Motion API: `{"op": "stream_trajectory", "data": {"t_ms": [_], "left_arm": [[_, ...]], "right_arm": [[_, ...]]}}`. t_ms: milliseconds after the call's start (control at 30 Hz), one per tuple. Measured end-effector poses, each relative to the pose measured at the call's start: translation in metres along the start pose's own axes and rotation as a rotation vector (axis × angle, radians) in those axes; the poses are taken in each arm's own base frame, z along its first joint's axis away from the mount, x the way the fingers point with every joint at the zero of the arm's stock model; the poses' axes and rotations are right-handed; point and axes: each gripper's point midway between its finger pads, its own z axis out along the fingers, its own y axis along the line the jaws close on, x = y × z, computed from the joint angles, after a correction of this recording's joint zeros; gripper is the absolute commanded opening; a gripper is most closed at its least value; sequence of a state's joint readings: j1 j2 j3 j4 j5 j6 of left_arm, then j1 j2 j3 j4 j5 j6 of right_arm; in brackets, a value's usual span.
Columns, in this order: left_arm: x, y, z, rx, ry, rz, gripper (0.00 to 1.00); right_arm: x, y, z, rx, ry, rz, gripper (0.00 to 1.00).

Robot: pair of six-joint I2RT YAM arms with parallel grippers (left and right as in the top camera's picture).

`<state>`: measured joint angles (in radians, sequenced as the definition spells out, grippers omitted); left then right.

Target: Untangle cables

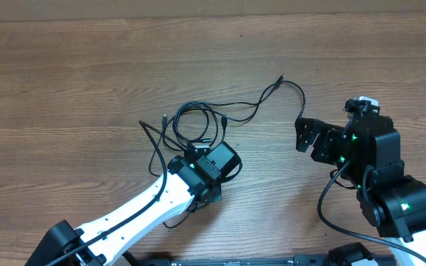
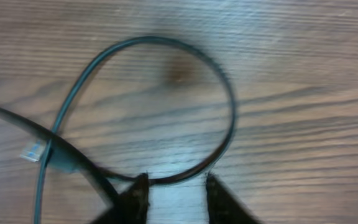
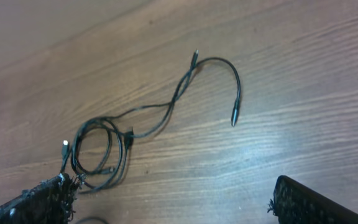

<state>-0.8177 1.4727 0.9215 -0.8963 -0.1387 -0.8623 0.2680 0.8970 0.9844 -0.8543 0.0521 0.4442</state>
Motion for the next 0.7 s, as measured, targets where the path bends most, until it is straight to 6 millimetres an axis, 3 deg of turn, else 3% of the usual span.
{"op": "stream_trajectory", "data": {"t_ms": [100, 167, 267, 333, 500, 533, 667, 700], "left_arm": [[-0.008, -0.01, 0.002, 0.035, -0.032, 0.078, 0.56], [-0.012, -0.015, 0.006, 0.043, -0.042, 0.132, 0.59], [-0.012, -0.021, 0.018, 0.043, -0.027, 0.217, 0.57], [-0.009, -0.026, 0.025, 0.058, -0.005, 0.264, 0.51], [0.011, -0.029, 0.057, 0.045, 0.119, 0.355, 0.45], [0.013, -0.029, 0.059, 0.043, 0.132, 0.364, 0.41], [0.013, -0.031, 0.061, 0.049, 0.139, 0.378, 0.04], [0.011, -0.034, 0.061, 0.056, 0.138, 0.382, 0.04]], "right_arm": [[0.003, -0.001, 0.0, 0.005, 0.011, -0.001, 1.0], [0.003, -0.002, 0.0, 0.006, 0.013, 0.0, 1.0], [0.003, -0.002, 0.0, 0.007, 0.014, -0.001, 1.0], [0.004, -0.002, 0.0, 0.007, 0.015, -0.001, 1.0], [0.004, -0.002, 0.0, 0.008, 0.017, -0.001, 1.0], [0.004, -0.002, 0.0, 0.007, 0.017, -0.001, 1.0], [0.005, -0.002, 0.0, 0.008, 0.021, -0.001, 1.0], [0.005, -0.002, 0.0, 0.009, 0.021, -0.001, 1.0]]}}
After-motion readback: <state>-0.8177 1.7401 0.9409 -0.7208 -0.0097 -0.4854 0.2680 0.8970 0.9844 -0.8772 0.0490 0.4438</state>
